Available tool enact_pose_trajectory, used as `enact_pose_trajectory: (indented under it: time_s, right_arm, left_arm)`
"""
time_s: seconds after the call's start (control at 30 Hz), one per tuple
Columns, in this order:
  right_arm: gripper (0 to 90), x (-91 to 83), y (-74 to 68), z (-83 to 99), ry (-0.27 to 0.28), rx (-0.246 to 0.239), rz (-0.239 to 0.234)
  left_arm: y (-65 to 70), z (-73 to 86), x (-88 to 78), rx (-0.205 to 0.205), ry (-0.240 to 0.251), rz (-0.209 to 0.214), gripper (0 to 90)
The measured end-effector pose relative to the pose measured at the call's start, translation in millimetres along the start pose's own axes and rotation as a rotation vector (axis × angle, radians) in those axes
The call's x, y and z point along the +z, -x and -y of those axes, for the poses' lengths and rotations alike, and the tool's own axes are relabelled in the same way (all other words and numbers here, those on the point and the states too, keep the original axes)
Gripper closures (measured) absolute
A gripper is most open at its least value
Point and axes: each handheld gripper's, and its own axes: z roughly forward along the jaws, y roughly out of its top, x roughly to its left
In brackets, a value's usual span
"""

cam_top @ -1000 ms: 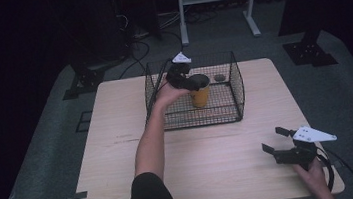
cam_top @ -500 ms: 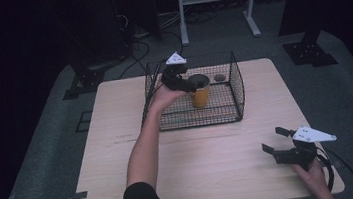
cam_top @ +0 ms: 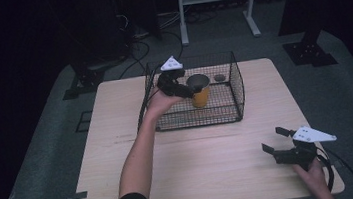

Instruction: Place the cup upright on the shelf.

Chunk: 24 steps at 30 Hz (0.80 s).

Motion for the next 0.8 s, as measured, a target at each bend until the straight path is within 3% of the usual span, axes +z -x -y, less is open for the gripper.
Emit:
enact_pose_trajectory:
  time_s: [0.8]
  right_arm:
    - [13.1,0.2,-0.6,0.0,-0.003,-0.003,0.007]
  left_arm:
    - [17.0,19.3,-34.4,0.004,0.052,0.007,2.4]
